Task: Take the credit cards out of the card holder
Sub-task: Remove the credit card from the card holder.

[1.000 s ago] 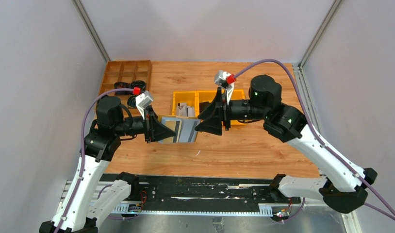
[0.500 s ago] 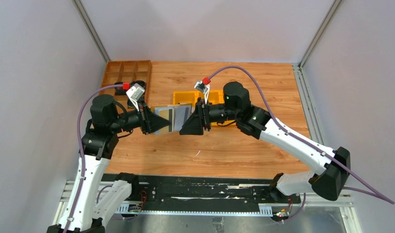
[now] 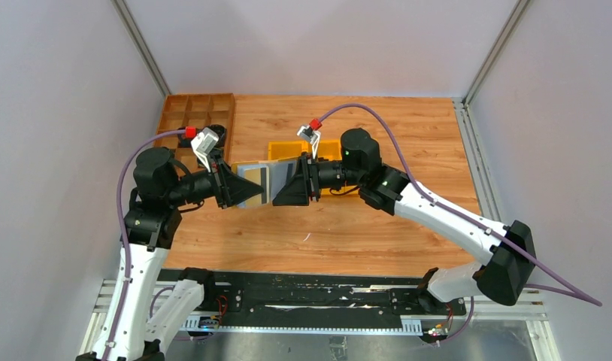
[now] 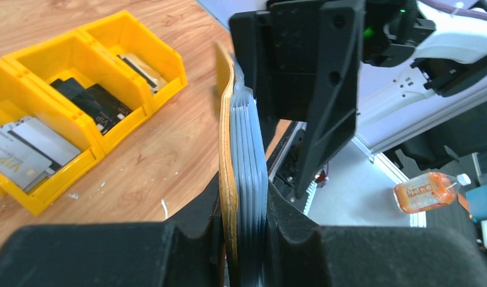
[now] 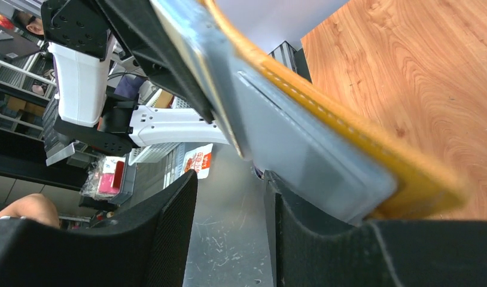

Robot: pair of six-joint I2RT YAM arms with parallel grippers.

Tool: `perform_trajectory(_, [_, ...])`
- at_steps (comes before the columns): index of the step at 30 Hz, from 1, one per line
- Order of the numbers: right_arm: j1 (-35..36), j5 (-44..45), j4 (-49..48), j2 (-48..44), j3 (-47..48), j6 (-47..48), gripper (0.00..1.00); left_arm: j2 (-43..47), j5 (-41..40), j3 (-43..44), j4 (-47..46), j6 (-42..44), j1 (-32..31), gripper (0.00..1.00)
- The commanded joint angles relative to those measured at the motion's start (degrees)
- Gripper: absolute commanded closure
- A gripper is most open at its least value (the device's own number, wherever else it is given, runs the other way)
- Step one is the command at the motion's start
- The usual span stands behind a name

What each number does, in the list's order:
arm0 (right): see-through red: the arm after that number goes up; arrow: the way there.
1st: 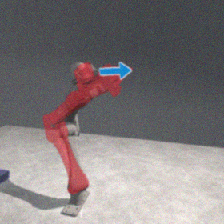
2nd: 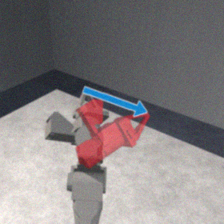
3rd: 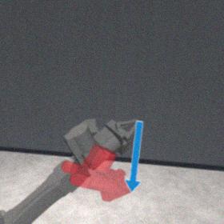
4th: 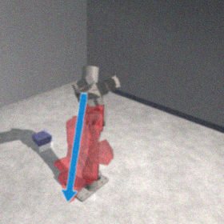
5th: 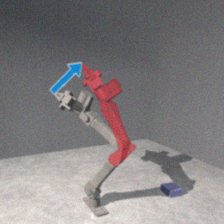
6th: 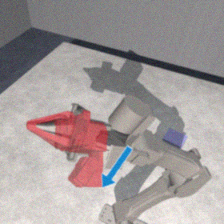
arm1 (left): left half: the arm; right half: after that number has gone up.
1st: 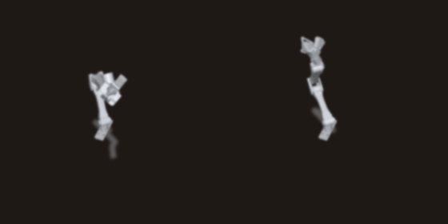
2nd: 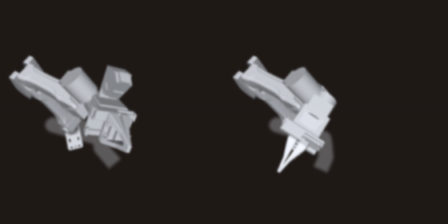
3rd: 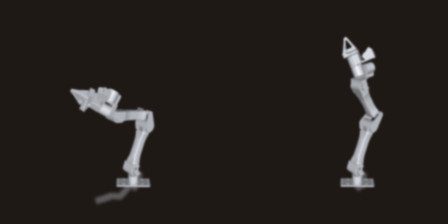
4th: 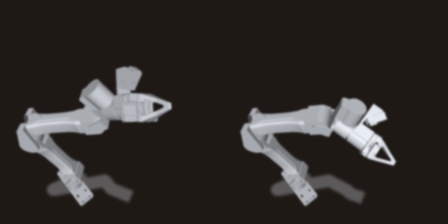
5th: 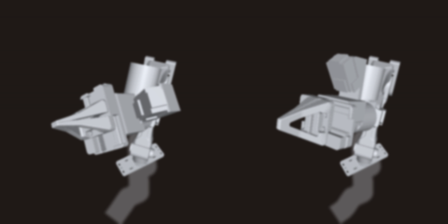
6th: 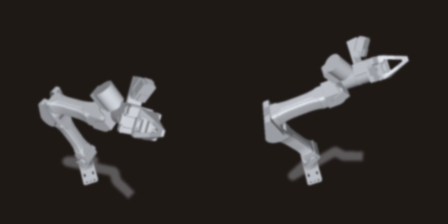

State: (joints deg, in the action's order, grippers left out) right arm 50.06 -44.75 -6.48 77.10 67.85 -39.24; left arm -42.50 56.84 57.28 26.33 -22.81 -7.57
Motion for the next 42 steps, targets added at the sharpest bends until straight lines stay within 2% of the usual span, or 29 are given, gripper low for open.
perform_trajectory(1, [-1.28,-0.28,-4.65,-0.11,-1.5,-2.8,0.52,0.96,5.41,-0.33,-3.45,-1.97,0.39,1.0])
perform_trajectory(8, [-2.07,-3.7,-9.96,0.92,-0.48,-6.27,0.56,1.66,10.34,-1.01,-2.58,-1.12,0.42,1.0])
perform_trajectory(24, [-1.99,-6.75,-16.63,5.6,2.37,-11.71,0.64,1.38,9.67,-1.26,-2.02,-1.0,0.45,0.92])
perform_trajectory(28, [-1.99,-6.43,-16.79,6.75,3.32,-12.29,0.7,1.53,11.35,-1.79,-1.63,-0.03,0.38,0.87])
perform_trajectory(32, [-2.01,-6.14,-16.23,7.4,3.9,-12.35,0.79,1.96,15.12,-2.58,-1.35,1.13,0.37,0.69])
perform_trajectory(35, [-1.99,-6.05,-16.11,7.23,3.41,-12.28,0.87,2.43,18.22,-2.48,-0.9,1.92,0.37,0.61])
perform_trajectory(39, [-2.07,-6.26,-16.42,6.48,2.08,-12.23,0.99,2.5,22.02,-1.97,-0.21,2.29,0.37,0.59])
perform_trajectory(42, [-2.08,-6.71,-16.89,5.61,0.92,-12.28,1.0,2.0,23.76,-1.21,0.76,2.66,0.37,0.62])
